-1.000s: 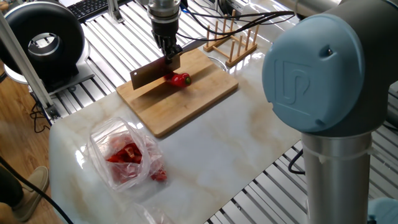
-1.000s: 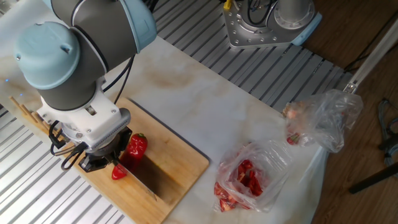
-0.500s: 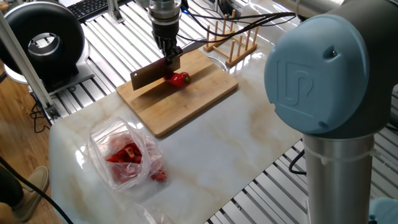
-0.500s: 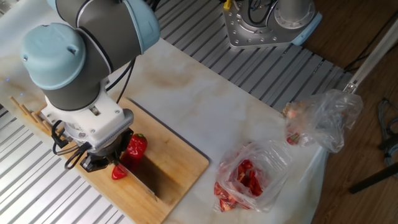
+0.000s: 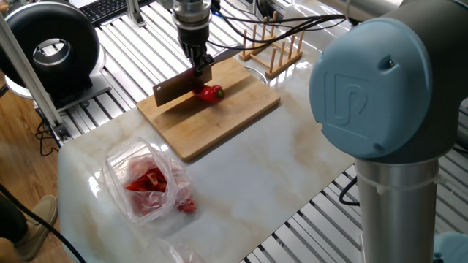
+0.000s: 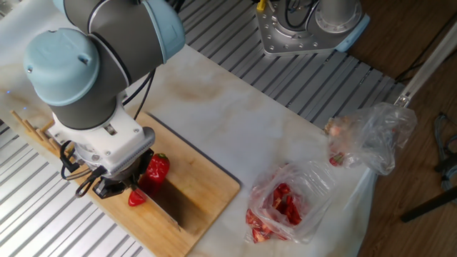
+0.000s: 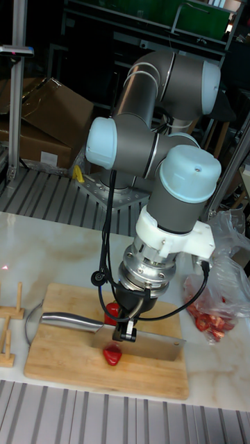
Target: Chop the chili peppers
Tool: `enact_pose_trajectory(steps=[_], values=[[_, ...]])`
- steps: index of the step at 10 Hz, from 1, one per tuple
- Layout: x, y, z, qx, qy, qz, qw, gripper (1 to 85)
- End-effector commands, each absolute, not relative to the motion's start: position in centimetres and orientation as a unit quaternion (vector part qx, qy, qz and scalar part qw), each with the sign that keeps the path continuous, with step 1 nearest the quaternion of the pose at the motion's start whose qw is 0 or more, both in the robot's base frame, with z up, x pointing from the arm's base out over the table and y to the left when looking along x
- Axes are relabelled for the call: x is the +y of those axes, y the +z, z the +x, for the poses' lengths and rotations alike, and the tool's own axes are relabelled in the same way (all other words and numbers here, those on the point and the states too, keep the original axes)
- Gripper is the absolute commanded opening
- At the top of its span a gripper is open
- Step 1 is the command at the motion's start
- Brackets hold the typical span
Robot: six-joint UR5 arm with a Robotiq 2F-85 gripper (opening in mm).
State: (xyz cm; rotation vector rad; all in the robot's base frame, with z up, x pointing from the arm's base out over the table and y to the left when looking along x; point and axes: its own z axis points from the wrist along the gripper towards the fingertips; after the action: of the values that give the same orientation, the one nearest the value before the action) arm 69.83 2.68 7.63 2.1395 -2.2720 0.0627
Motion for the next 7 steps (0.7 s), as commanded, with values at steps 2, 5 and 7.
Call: enact_pose_trajectory(steps=[2, 5, 7], values=[[3.2, 7.5, 69.9, -0.731, 0.018, 0.683, 0.004, 1.3], [2.4, 7.3, 69.8, -0.728, 0.020, 0.685, 0.004, 1.3], [1.9, 7.4, 69.9, -0.725, 0.020, 0.688, 0.002, 1.3]])
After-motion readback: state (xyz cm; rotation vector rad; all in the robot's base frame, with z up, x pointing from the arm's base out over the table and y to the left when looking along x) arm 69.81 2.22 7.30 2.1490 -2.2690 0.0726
